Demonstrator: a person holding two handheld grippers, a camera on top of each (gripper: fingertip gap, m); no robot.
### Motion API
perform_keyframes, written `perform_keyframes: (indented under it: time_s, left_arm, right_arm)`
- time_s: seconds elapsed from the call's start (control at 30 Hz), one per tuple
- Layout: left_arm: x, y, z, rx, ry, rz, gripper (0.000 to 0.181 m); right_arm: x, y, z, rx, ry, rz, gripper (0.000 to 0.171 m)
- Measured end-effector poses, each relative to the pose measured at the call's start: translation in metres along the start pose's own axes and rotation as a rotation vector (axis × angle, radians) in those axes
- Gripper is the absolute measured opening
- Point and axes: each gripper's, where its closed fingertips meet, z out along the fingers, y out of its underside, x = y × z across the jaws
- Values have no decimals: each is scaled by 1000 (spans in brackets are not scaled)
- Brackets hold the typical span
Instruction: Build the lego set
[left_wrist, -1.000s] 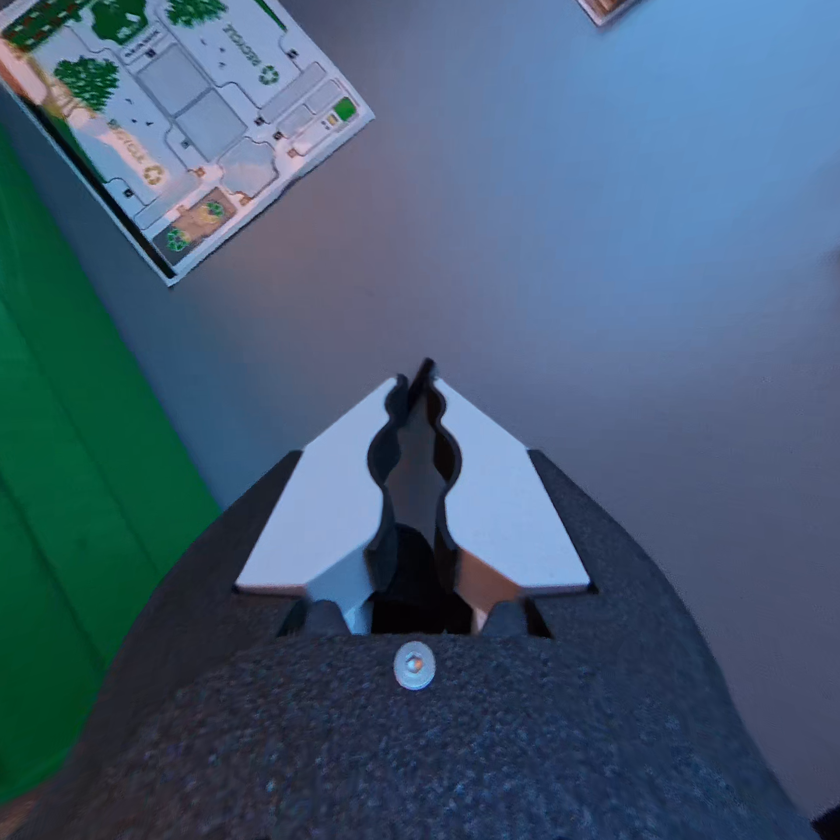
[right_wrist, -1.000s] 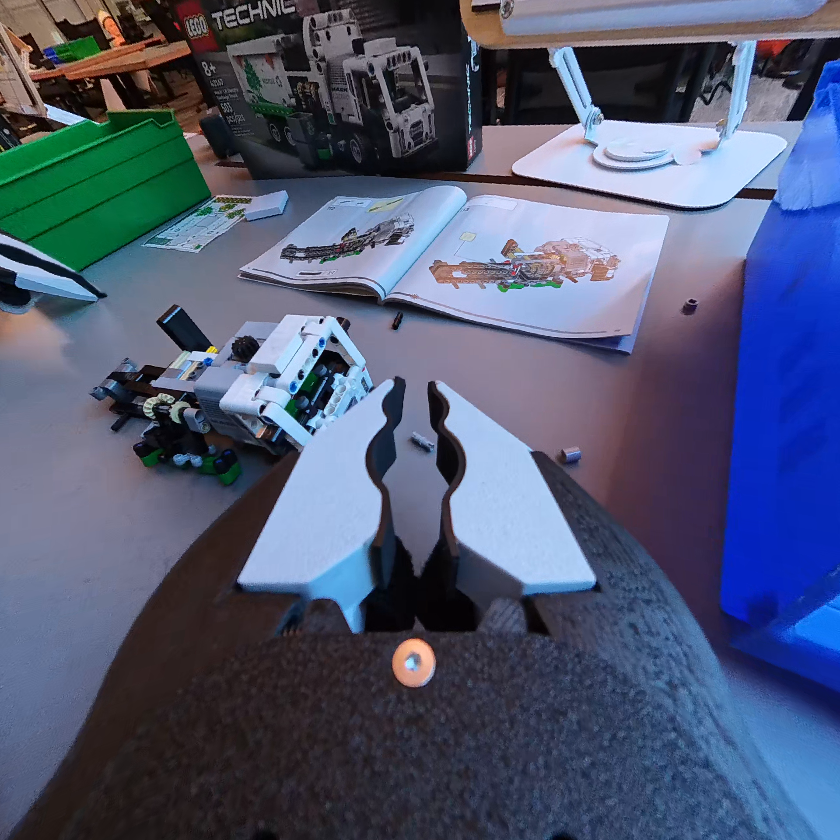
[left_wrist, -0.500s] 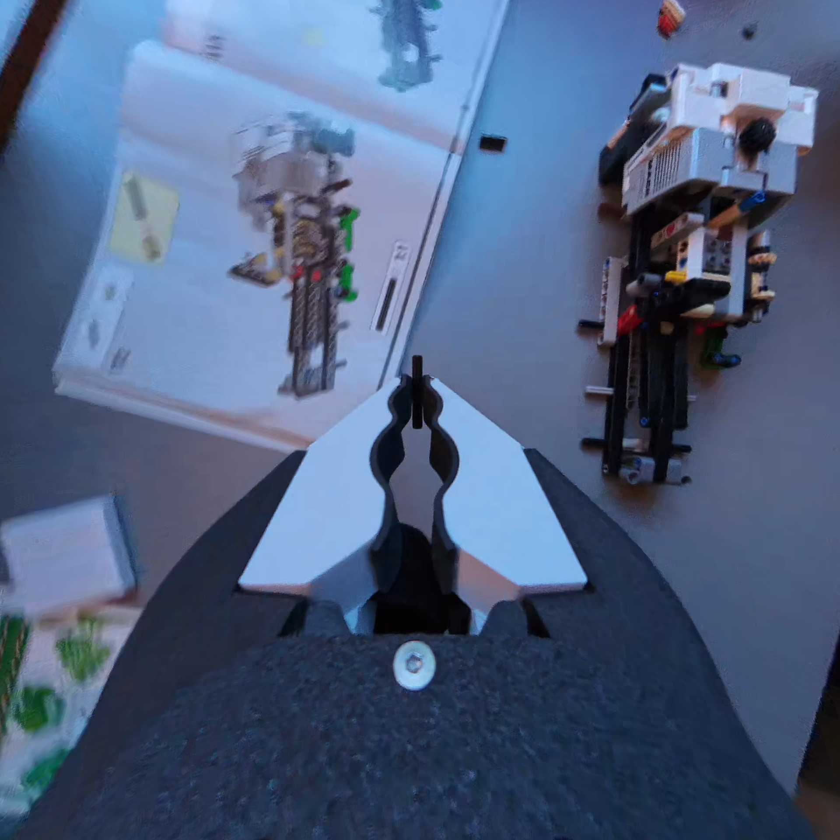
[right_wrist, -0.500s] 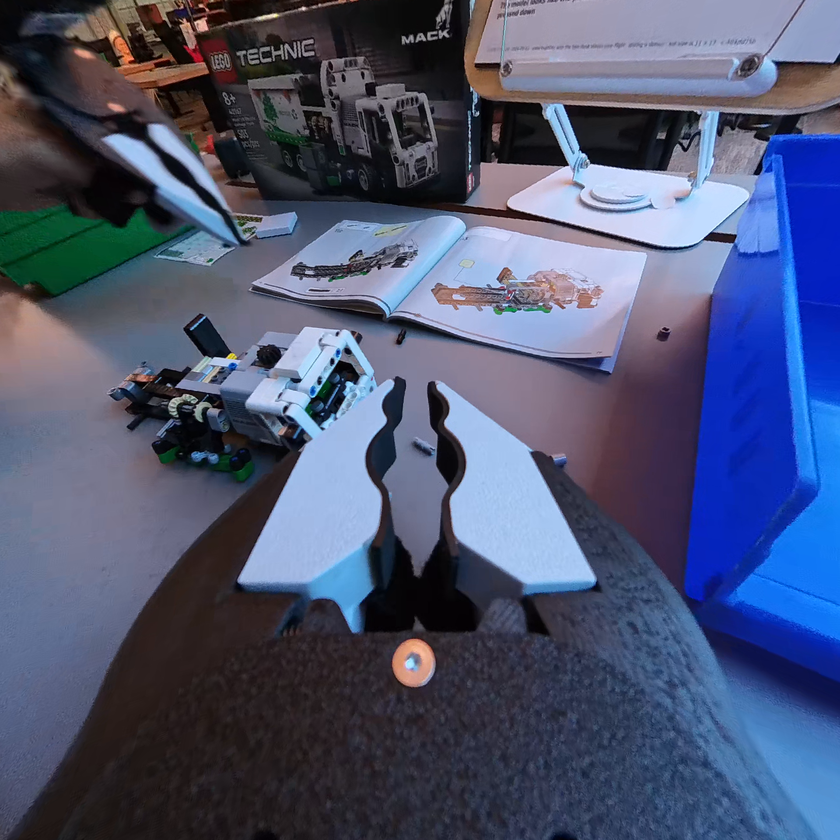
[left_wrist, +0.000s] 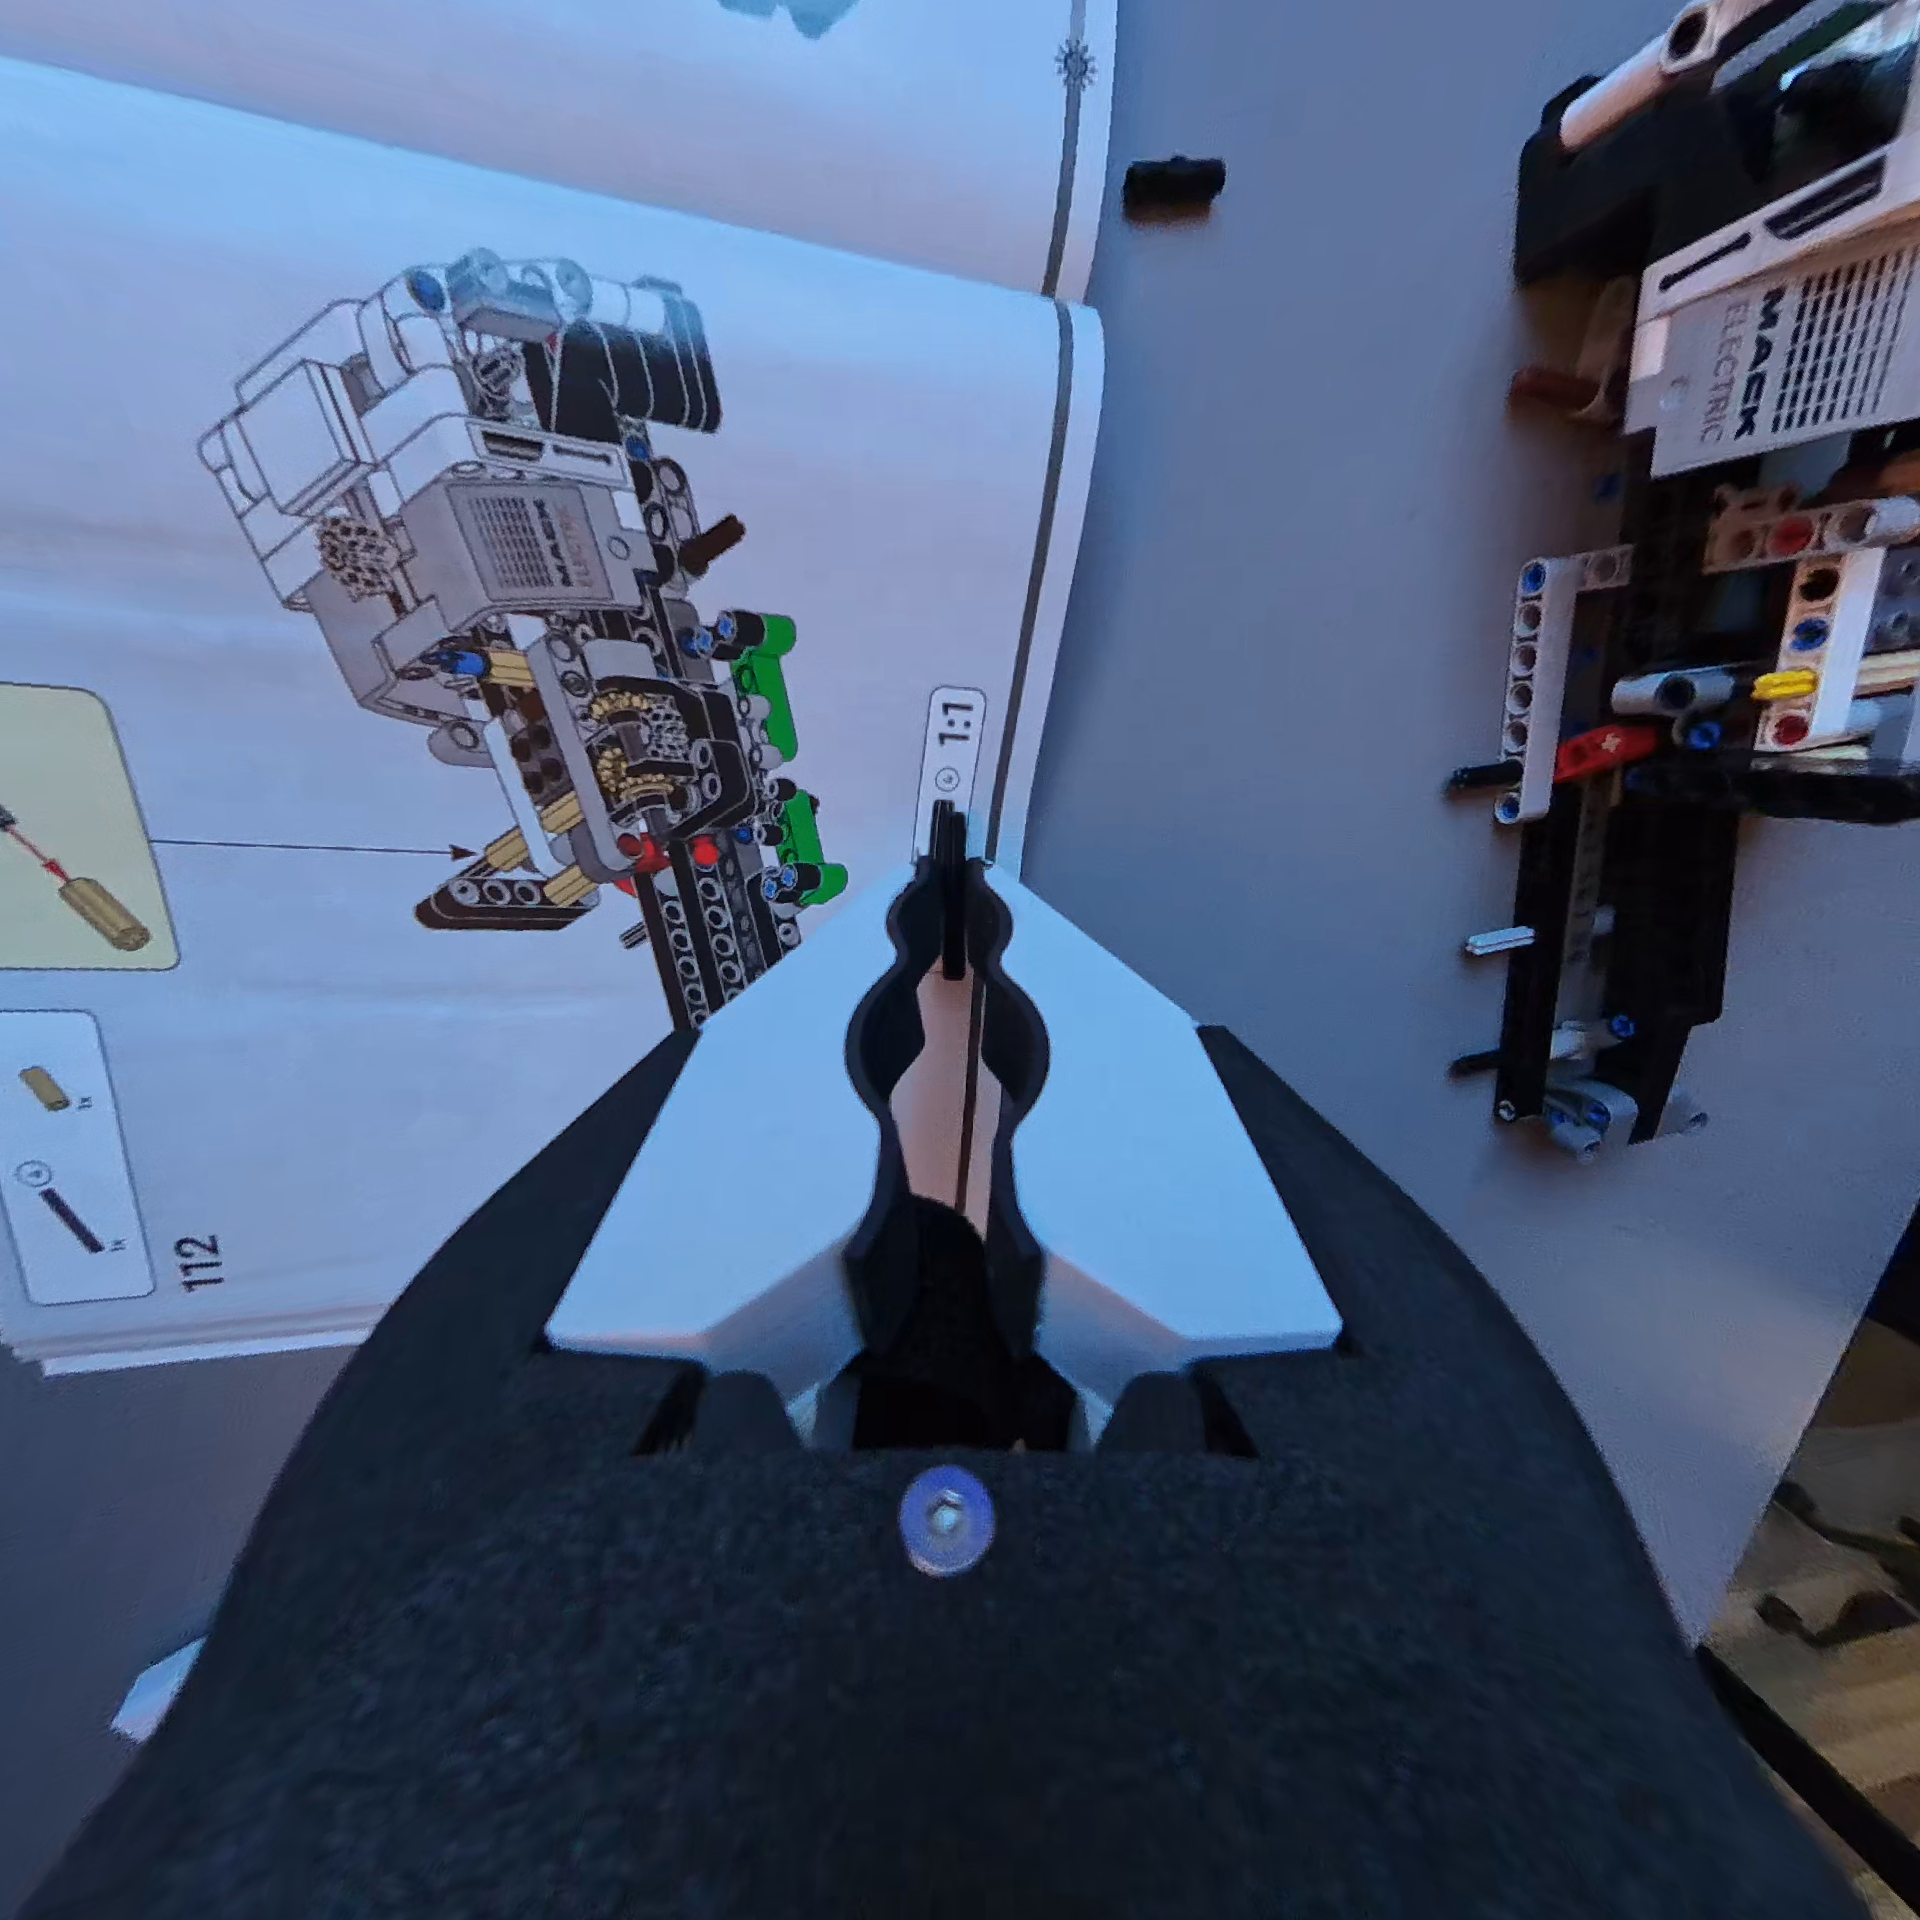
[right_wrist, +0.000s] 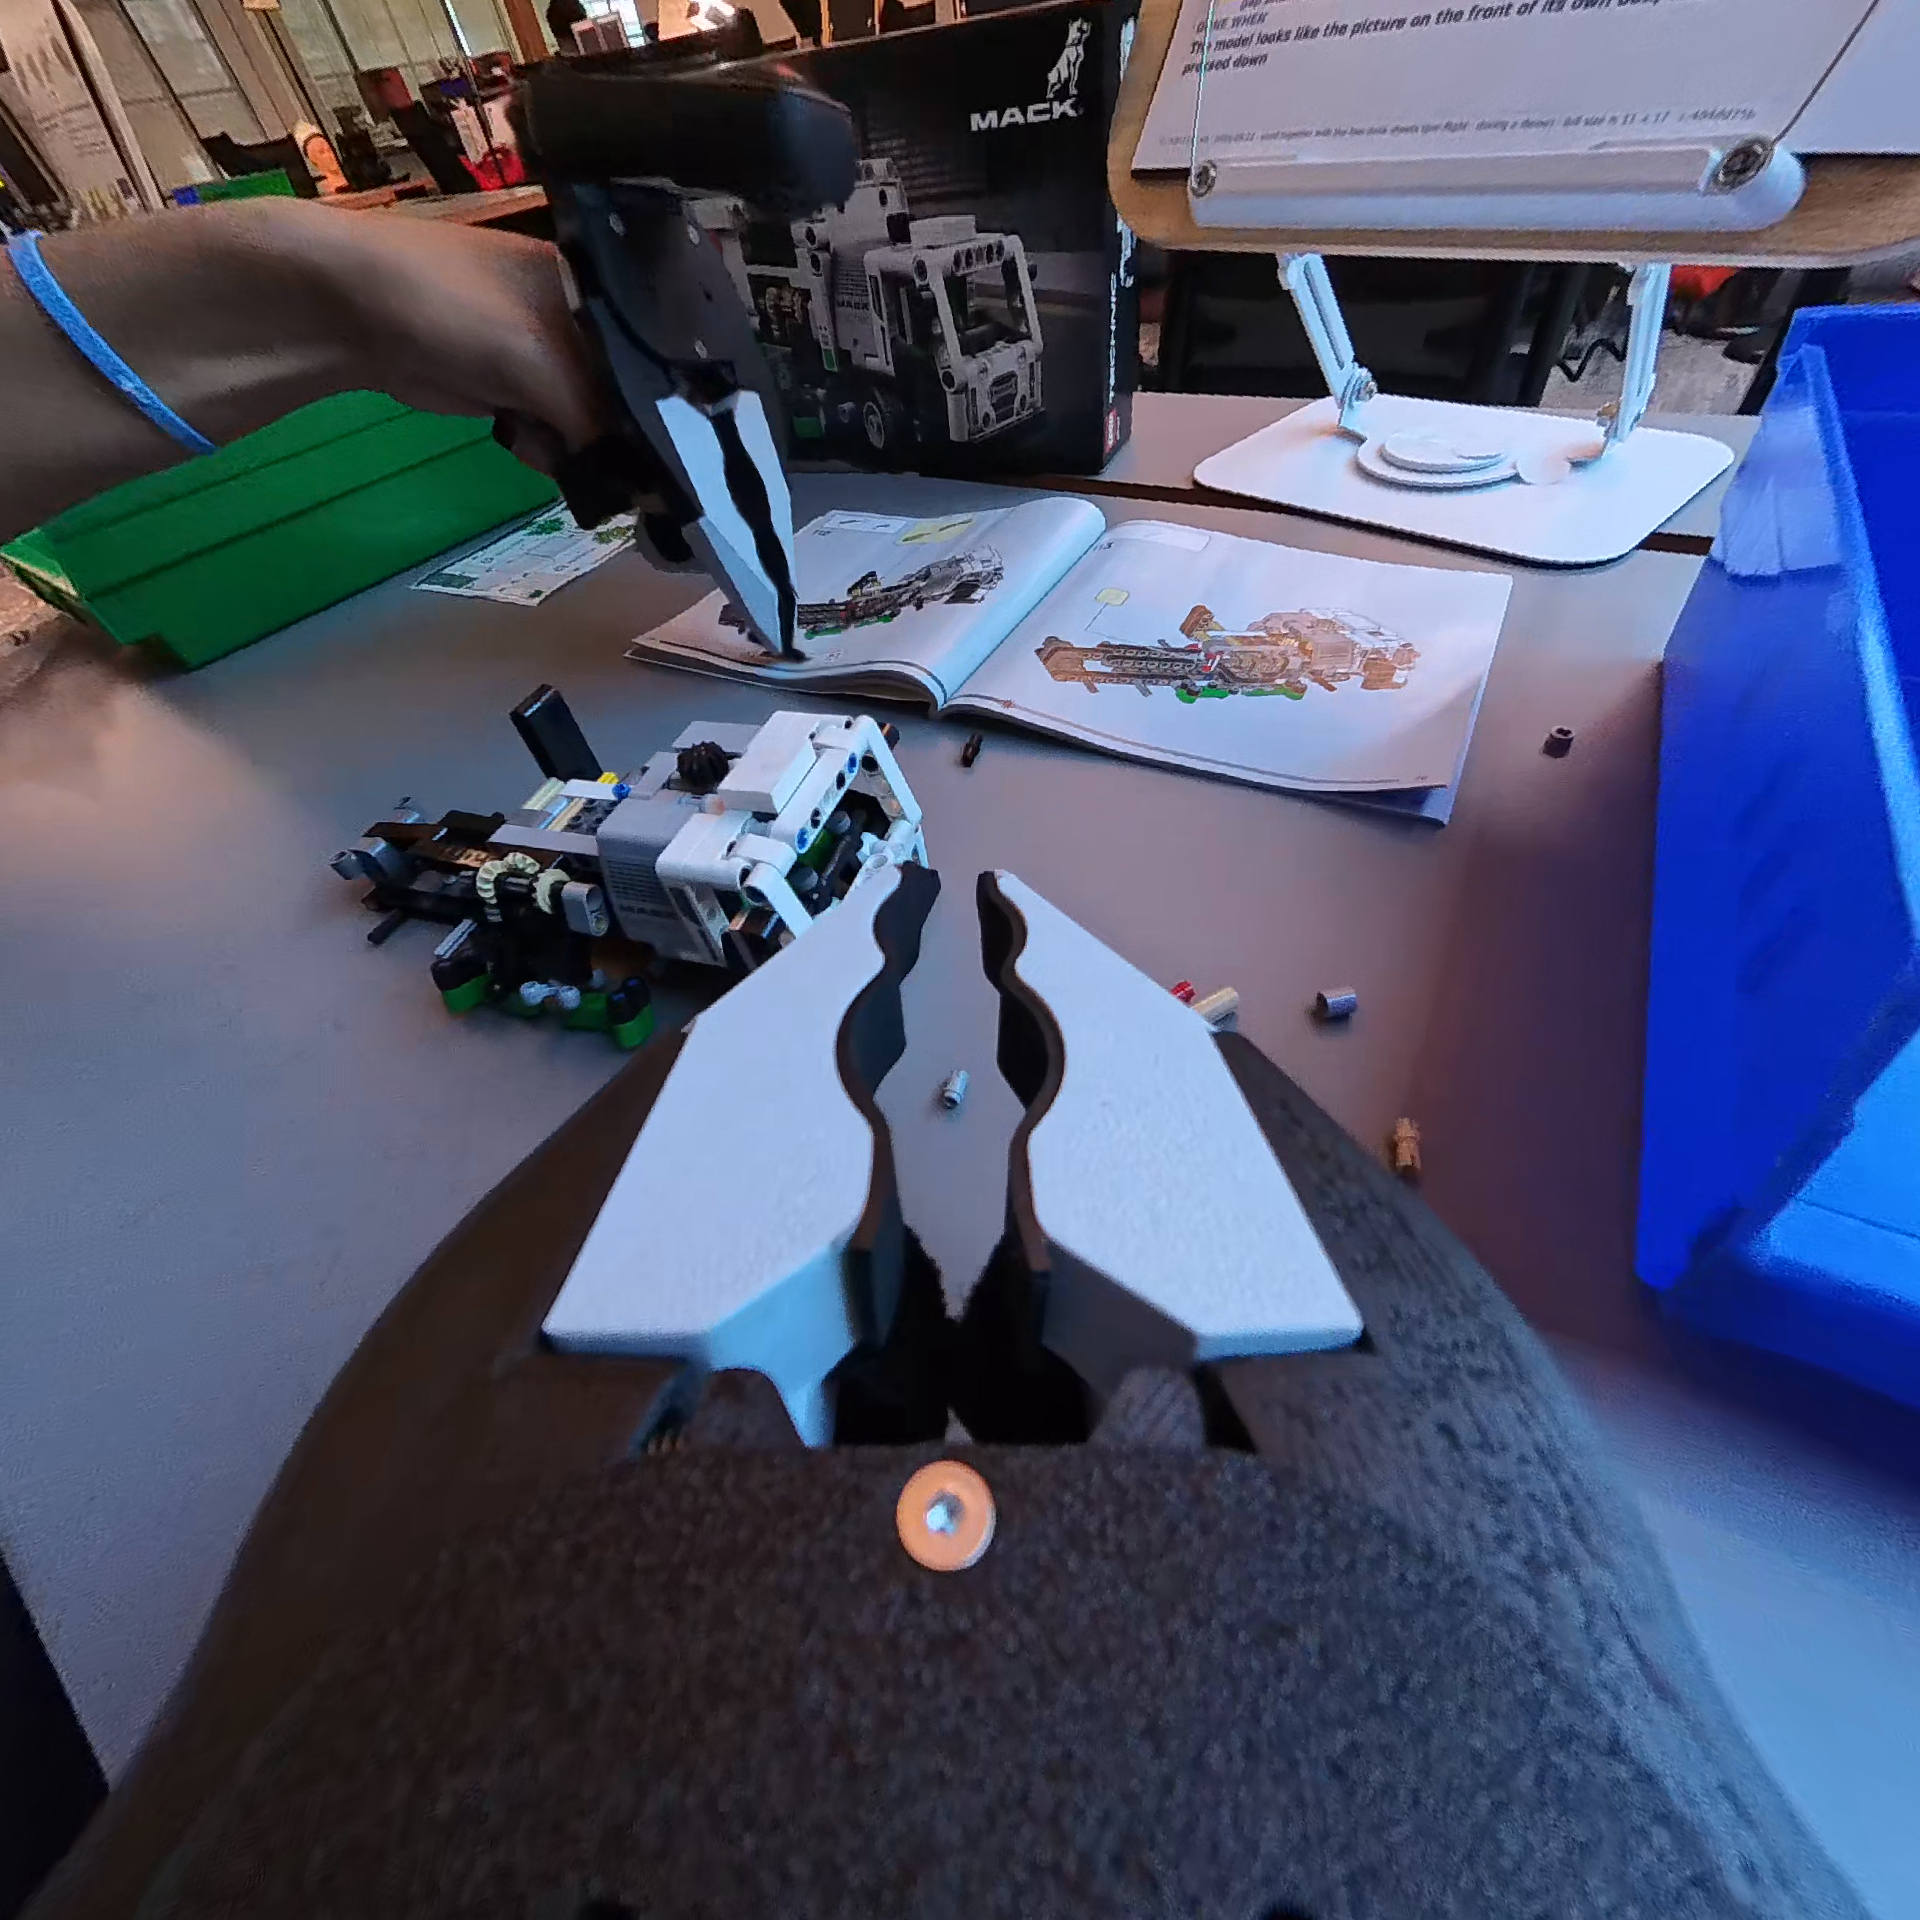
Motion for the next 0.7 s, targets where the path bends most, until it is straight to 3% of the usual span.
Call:
perform_keyframes:
  time_s: [0.23,0.7]
  left_arm:
    - [-4,1,5,5,10,-17,1]
    - [-2,-1,7,-59,11,124,2]
  right_arm:
    - [1,-3,-3,11,-2,5,10]
    - [-5,4,2,-24,-28,2,10]
